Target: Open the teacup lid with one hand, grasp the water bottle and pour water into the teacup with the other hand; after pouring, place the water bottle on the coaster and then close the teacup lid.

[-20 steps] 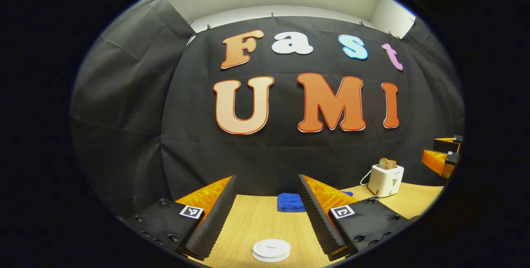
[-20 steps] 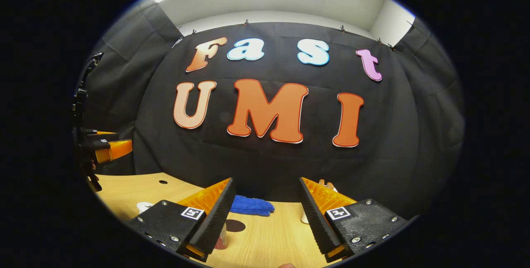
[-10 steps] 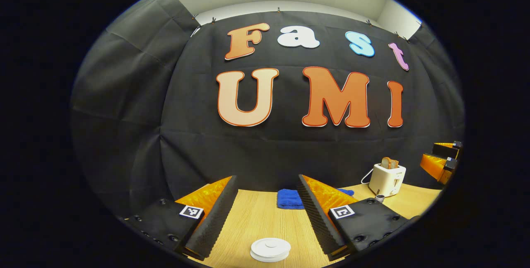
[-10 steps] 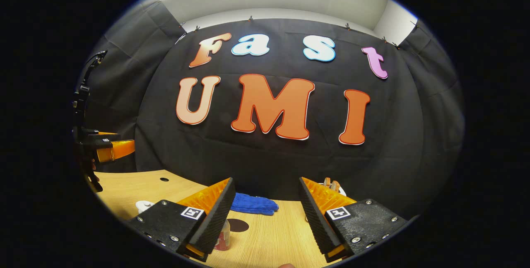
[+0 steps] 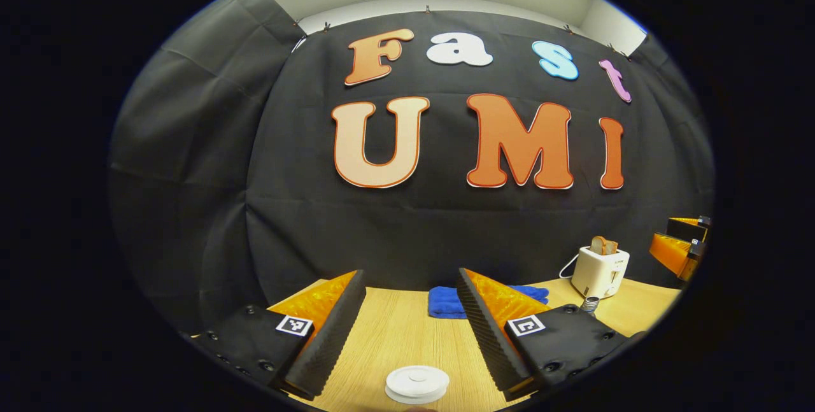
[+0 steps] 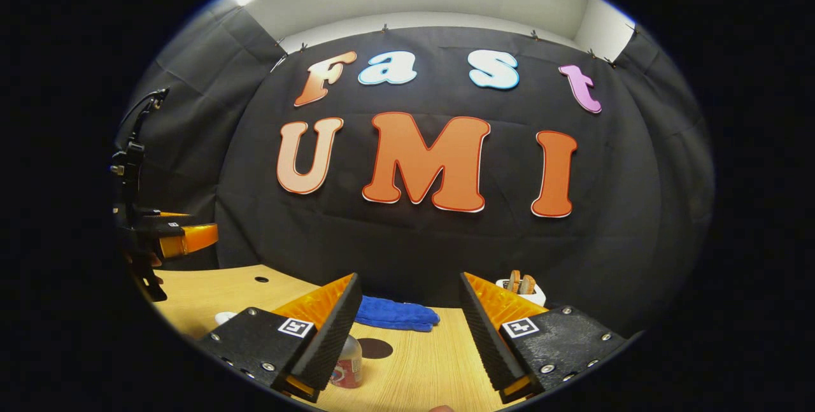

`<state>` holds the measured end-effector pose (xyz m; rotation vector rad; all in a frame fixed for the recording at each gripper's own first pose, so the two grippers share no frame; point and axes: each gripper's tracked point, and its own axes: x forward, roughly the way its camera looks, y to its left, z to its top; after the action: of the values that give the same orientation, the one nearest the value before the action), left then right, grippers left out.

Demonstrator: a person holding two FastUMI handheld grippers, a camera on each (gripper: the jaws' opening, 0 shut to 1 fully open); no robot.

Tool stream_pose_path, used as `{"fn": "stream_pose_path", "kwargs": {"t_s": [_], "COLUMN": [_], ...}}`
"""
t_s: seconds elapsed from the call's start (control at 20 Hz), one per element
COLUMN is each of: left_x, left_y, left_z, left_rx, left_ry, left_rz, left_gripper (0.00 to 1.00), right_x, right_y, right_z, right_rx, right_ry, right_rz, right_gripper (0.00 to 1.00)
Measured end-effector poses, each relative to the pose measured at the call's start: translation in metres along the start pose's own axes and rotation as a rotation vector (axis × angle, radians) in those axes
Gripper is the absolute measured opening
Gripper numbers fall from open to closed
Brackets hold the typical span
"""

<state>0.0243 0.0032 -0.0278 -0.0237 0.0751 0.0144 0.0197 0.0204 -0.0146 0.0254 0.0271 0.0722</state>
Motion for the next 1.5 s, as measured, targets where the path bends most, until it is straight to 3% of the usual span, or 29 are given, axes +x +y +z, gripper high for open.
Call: {"fn": "stream_pose_path", "kwargs": {"t_s": [0.55, 0.75, 1.4, 1.5], "left_x": [0.004, 0.006, 0.005, 0.005], "left_y": [-0.005, -0.012, -0.014, -0.015], "left_z": [-0.063, -0.092, -0.186, -0.194], "left_rx": [0.010, 0.062, 0.103, 0.109], "left_ry": [0.176, 0.217, 0.377, 0.380], "left_rz": [-0.084, -0.112, -0.151, -0.151], "left_gripper": [0.96, 0.79, 0.81, 0.77], "right_x": [0.002, 0.003, -0.004, -0.005], "right_y": [0.018, 0.024, 0.037, 0.039], "right_z": [-0.043, -0.065, -0.103, -0.109], "right_rx": [0.024, 0.019, 0.025, 0.019], "right_ry": [0.093, 0.145, 0.239, 0.255], "right_rz": [0.072, 0.085, 0.147, 0.155], "right_gripper": [0.94, 0.94, 0.94, 0.94]}}
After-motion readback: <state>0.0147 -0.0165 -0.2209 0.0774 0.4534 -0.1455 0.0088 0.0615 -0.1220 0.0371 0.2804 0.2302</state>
